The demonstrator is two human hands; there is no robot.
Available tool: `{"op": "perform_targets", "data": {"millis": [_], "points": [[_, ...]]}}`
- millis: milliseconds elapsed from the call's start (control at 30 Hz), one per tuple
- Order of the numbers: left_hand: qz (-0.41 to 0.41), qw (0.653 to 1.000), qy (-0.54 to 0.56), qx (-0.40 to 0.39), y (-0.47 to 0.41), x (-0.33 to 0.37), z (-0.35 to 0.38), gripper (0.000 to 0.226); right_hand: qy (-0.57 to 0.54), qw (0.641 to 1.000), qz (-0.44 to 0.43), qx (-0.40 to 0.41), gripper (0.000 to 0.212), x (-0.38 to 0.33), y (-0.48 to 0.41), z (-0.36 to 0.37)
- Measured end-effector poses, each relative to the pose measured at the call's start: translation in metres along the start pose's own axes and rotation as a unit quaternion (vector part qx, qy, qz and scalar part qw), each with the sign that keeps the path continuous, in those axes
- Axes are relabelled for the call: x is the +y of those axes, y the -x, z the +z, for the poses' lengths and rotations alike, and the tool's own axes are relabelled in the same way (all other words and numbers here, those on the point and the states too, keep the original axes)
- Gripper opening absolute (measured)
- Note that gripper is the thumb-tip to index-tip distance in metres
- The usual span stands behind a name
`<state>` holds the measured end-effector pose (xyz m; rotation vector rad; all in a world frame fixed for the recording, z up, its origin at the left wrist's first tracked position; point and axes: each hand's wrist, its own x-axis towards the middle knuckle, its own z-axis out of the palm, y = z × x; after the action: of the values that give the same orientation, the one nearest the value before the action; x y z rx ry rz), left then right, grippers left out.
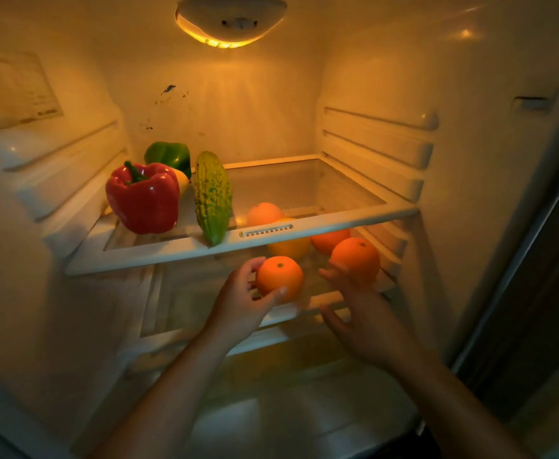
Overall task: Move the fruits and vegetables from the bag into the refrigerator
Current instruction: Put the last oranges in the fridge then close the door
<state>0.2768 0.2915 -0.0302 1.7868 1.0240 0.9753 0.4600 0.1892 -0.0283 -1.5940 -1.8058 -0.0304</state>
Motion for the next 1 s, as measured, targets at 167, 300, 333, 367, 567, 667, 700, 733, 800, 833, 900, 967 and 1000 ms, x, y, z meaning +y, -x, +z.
{"op": "perform_targets", "data": {"millis": [167, 300, 333, 367, 567, 667, 700, 733, 800, 833, 900, 967, 1000], "points": [[0.017, 1.0, -0.007, 0.0, -0.018, 0.002, 0.029, 0.054, 0.007, 1.0, 0.0, 0.005, 0.054, 0.011, 0.007, -0.014], [0.032, 0.998, -0.057, 0.014, -0.026, 0.001, 0.033, 0.061, 0.003, 0.999, 0.0, 0.039, 0.051, 0.012, 0.012, -0.018], [0.031, 0.998, -0.06, 0.015, -0.026, 0.001, 0.032, 0.062, 0.012, 0.999, -0.002, 0.049, 0.051, 0.013, 0.013, -0.018], [0.03, 0.997, -0.063, 0.014, -0.026, 0.001, 0.032, 0.063, 0.026, 0.998, -0.006, 0.059, 0.052, 0.015, 0.014, -0.017], [0.042, 0.997, -0.06, 0.021, -0.022, 0.003, 0.03, 0.07, 0.037, 0.998, 0.017, 0.041, 0.06, 0.025, 0.008, -0.014], [0.053, 0.997, -0.055, 0.021, -0.02, 0.005, 0.03, 0.059, 0.053, 0.997, 0.009, 0.051, 0.058, 0.035, 0.007, -0.007], [0.055, 0.997, -0.055, 0.02, -0.02, 0.006, 0.031, 0.056, 0.049, 0.997, 0.011, 0.053, 0.059, 0.038, 0.008, -0.004], [0.058, 0.997, -0.056, 0.021, -0.02, 0.007, 0.031, 0.055, 0.042, 0.998, 0.019, 0.053, 0.059, 0.041, 0.008, 0.0], [0.058, 0.996, -0.064, 0.021, -0.021, 0.007, 0.032, 0.055, 0.037, 0.998, 0.035, 0.046, 0.061, 0.044, 0.007, 0.005], [0.057, 0.996, -0.068, 0.02, -0.022, 0.007, 0.033, 0.055, 0.039, 0.998, 0.037, 0.045, 0.062, 0.044, 0.005, 0.007], [0.057, 0.995, -0.073, 0.02, -0.022, 0.008, 0.034, 0.055, 0.039, 0.997, 0.034, 0.05, 0.062, 0.044, 0.0, 0.009], [0.063, 0.995, -0.076, 0.025, -0.023, 0.009, 0.035, 0.054, 0.02, 0.998, 0.045, 0.043, 0.063, 0.044, -0.006, 0.01], [0.064, 0.995, -0.077, 0.029, -0.023, 0.009, 0.036, 0.054, 0.01, 0.998, 0.052, 0.035, 0.063, 0.044, -0.008, 0.01]]}}
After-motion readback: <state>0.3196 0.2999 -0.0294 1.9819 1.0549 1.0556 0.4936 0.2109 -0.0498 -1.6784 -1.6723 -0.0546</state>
